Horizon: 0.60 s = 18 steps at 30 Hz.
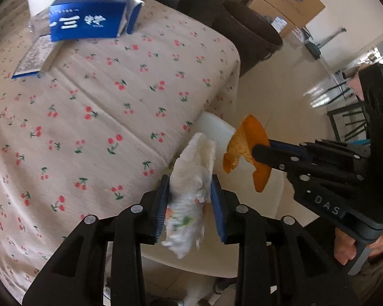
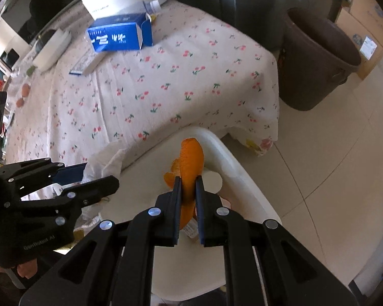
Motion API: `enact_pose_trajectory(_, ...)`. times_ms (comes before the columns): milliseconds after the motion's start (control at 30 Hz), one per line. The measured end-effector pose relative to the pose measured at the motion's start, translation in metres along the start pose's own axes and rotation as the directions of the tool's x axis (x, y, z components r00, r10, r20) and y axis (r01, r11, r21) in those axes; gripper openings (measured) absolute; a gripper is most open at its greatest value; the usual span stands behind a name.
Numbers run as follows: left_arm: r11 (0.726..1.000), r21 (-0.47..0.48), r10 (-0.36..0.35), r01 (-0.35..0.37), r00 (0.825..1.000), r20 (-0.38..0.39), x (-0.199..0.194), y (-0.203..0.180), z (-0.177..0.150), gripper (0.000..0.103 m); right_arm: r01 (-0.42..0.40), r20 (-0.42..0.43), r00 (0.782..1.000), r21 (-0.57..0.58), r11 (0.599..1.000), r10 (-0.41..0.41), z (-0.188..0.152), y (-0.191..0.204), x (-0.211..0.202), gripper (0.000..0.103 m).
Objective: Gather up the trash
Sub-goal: 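Carry the tissue and carrots over the white bin and open both tools, then move both open tools from the bin back over the table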
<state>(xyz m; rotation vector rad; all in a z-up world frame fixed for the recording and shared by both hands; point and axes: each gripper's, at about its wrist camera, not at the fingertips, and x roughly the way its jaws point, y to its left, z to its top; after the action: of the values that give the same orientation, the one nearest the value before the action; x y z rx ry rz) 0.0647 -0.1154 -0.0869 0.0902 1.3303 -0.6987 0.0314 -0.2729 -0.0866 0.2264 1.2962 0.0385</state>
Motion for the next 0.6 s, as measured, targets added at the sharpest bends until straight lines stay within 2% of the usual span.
enact_pose_trajectory(167, 1.000, 0.015, -0.006, 0.007, 1.000, -0.011, 0.004, -0.002, -0.001, 0.034, 0.025, -0.029, 0.999, -0.023, 0.999, -0.025, -0.001, 0.007, 0.009, 0.014)
enact_pose_trajectory(233, 1.000, 0.015, 0.002, -0.002, 1.000, -0.004, 0.002, -0.003, 0.000, 0.044, 0.023, -0.029, 0.999, -0.022, 1.000, -0.024, -0.001, 0.007, 0.009, 0.017)
enact_pose_trajectory(267, 1.000, 0.013, 0.005, -0.005, 1.000, 0.007, 0.000, -0.002, 0.002, 0.046, 0.017, -0.023, 1.000, -0.017, 1.000, -0.017, -0.001, 0.006, 0.007, 0.018)
enact_pose_trajectory(400, 1.000, -0.003, 0.013, -0.013, 0.999, 0.029, -0.007, 0.003, 0.005, 0.053, 0.012, -0.005, 1.000, -0.014, 1.000, -0.012, 0.002, 0.006, 0.003, 0.030)
enact_pose_trajectory(600, 0.999, -0.032, 0.041, -0.040, 0.998, 0.042, -0.011, 0.011, 0.008, 0.053, 0.003, 0.020, 1.000, -0.011, 1.000, -0.002, 0.007, 0.008, -0.002, 0.039)
